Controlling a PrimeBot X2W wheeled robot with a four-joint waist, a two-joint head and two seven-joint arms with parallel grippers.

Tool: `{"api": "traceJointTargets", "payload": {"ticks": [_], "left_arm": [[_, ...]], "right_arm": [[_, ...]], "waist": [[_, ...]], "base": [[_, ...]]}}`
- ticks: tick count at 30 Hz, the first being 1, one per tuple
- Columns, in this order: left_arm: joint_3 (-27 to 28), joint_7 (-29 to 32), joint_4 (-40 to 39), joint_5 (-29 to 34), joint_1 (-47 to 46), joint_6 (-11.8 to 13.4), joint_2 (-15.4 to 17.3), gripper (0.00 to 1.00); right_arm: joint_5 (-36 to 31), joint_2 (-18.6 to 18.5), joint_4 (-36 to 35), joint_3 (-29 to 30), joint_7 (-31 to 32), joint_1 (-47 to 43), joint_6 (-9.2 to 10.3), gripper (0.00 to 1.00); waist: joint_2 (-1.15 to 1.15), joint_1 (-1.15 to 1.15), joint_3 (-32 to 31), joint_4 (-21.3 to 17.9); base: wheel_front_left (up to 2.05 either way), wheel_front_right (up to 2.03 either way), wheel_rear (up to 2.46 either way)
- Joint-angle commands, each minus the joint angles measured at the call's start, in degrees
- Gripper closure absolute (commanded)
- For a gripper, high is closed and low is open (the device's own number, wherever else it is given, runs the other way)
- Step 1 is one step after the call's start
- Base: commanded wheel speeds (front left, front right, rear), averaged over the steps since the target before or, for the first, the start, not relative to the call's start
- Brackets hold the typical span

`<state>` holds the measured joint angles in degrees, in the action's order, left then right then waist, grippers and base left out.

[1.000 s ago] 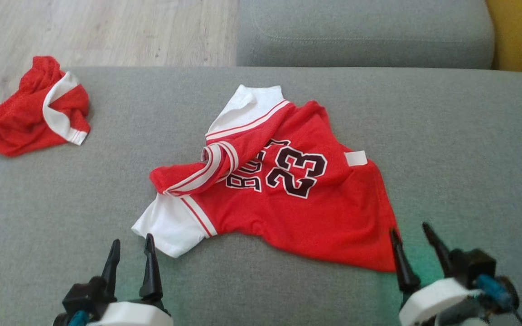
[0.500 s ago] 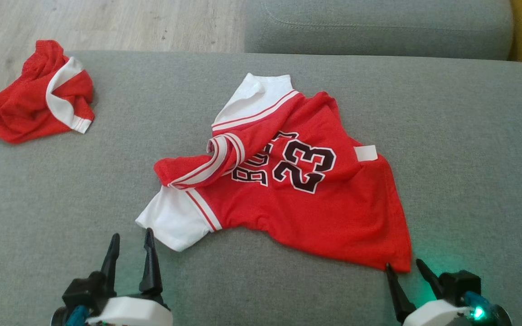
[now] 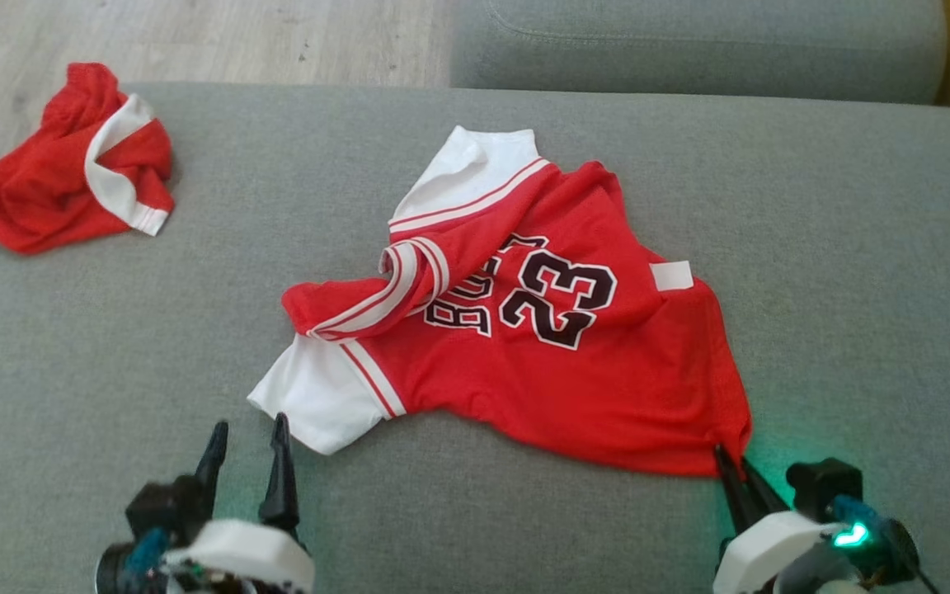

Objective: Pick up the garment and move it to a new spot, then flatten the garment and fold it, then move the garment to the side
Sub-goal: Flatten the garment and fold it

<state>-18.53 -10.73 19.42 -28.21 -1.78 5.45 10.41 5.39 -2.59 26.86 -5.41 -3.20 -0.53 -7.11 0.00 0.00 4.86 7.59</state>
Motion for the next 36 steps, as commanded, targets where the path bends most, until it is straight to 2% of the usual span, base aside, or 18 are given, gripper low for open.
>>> {"api": "traceJointTargets", "payload": {"ticks": [1, 13, 20, 21, 22, 23, 24, 30, 36], "left_arm": [[1.8, 1.2, -0.1, -0.2, -4.7, -0.2, 1.0, 0.0], [2.5, 11.8, 9.1, -2.3, -12.1, 1.9, 2.3, 0.0], [1.7, 13.3, 10.0, -3.4, -13.1, -0.2, 2.3, 0.0], [1.5, 13.2, 10.1, -3.4, -13.2, -0.6, 2.3, 0.4], [1.5, 12.7, 10.2, -3.4, -13.3, -0.8, 2.3, 0.55], [1.5, 12.2, 10.3, -3.5, -13.5, -1.1, 2.2, 0.85], [1.4, 11.6, 10.3, -3.6, -13.7, -1.5, 2.0, 1.0], [1.7, 7.8, 9.1, -3.7, -14.3, -2.4, 1.8, 1.0], [3.1, 5.2, 2.1, -5.9, -14.2, -4.0, 1.4, 1.0]], "right_arm": [[-0.6, -0.3, -1.8, -0.7, -0.8, 2.6, -0.37, 1.0], [-1.4, -0.3, -4.6, -2.1, -0.5, 5.6, -0.37, 1.0], [-0.8, -0.3, -4.9, -2.6, -1.1, 6.1, -0.37, 1.0], [-0.7, -0.3, -4.9, -2.5, -1.2, 6.1, -0.37, 1.0], [-0.6, -0.3, -4.9, -2.5, -1.4, 6.2, -0.37, 1.0], [-0.6, -0.3, -4.8, -2.4, -1.6, 6.3, -0.37, 1.0], [-0.5, -0.3, -4.9, -2.3, -1.8, 6.4, -0.37, 1.0], [-0.1, -0.3, -6.0, -1.1, -3.0, 7.1, -0.37, 1.0], [1.0, -0.3, -10.4, 1.6, -4.6, 8.7, -0.37, 1.0]], "waist": [[0.0, 0.0, 0.6, -0.5], [0.0, 0.0, 4.2, -3.4], [0.0, 0.0, 4.8, -4.1], [0.0, 0.0, 4.7, -4.1], [0.0, 0.0, 4.7, -4.1], [0.0, 0.0, 4.6, -4.2], [0.0, 0.0, 4.5, -4.2], [0.0, 0.0, 3.0, -4.4], [0.0, 0.0, 0.2, -4.0]], "base": [[0.0, 0.0, 0.0], [0.0, 0.0, 0.0], [0.0, 0.0, 0.0], [0.0, 0.0, 0.0], [0.0, 0.0, 0.0], [0.0, 0.0, 0.0], [0.0, 0.0, 0.0], [0.0, 0.0, 0.0], [0.0, 0.0, 0.0]]}}
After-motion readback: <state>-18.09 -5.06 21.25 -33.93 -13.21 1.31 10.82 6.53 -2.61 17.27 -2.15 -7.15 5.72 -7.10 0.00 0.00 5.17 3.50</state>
